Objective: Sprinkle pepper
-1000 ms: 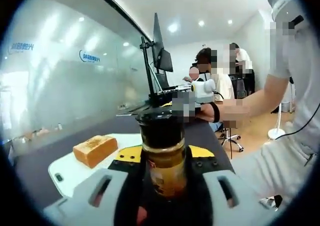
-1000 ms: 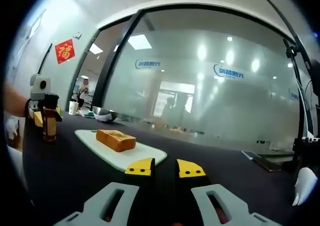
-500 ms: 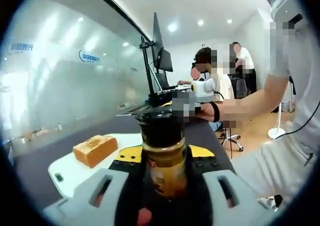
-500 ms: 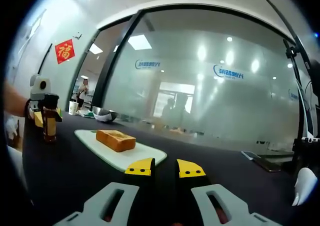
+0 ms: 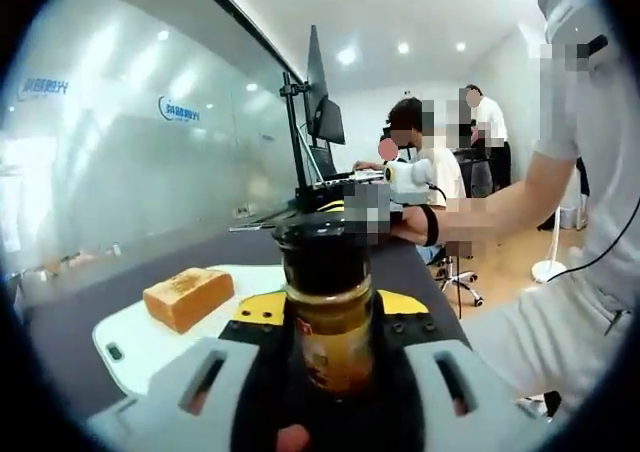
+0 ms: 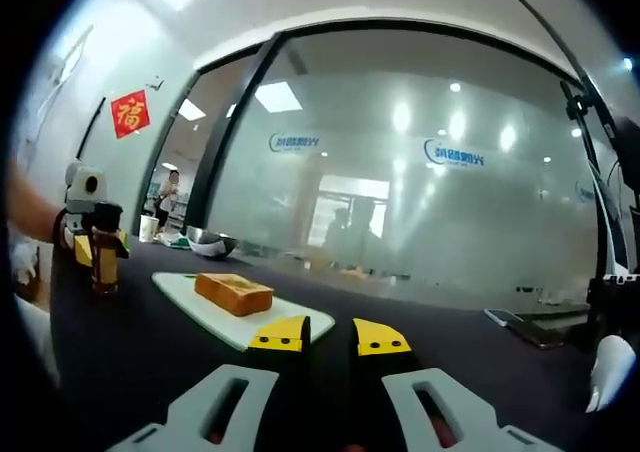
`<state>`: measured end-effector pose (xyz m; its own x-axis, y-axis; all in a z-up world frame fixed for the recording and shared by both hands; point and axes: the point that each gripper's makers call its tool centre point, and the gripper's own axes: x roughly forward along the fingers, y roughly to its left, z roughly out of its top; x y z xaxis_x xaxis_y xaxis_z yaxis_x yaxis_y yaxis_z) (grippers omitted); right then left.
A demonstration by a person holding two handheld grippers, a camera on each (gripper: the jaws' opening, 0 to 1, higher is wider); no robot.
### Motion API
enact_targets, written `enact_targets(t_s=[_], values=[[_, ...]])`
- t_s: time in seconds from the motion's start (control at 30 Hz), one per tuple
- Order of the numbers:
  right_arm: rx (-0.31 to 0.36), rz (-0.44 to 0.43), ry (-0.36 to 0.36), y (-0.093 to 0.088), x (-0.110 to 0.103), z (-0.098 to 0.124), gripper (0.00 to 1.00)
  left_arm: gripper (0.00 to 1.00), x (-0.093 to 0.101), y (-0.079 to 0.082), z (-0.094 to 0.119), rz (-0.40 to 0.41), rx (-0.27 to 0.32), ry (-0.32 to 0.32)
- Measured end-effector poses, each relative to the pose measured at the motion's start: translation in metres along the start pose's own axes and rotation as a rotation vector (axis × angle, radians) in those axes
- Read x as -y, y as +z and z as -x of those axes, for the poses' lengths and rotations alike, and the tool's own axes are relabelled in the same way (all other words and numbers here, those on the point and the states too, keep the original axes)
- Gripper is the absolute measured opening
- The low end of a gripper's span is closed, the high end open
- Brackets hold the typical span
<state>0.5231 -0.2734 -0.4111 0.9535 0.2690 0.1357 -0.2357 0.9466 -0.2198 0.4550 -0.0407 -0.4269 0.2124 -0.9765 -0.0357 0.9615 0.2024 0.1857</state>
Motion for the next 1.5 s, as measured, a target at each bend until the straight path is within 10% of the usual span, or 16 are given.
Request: enact_targets(t_s=[0.23,0.4,0.73,1.0,1.5], values=[[0.033,-0.118,0.171,0.018,-0.024,-0.003,0.23,0.21,0.002,0.001,0.000,0.014,0.004,-0.016],[0.075,-0.184,0.500,0.052,-0.103,0.003,0.26,0.21,0.005,0.002,-0.002,0.012,0.005,-0.020],[0.159,-0.134,0.862,0.092,-0.221,0.001,0.40,0.20,0.006,0.003,-0.003,0.026,0.009,-0.028],[0.095,-0.182,0.970,0.095,-0.255,-0.010,0.49,0.20,0.007,0.004,-0.005,0.042,0.010,-0.031],[0.099,-0.135,0.981,0.086,-0.267,-0.016,0.28,0.20,0.003,0.002,-0.005,0.055,0.013,-0.034]])
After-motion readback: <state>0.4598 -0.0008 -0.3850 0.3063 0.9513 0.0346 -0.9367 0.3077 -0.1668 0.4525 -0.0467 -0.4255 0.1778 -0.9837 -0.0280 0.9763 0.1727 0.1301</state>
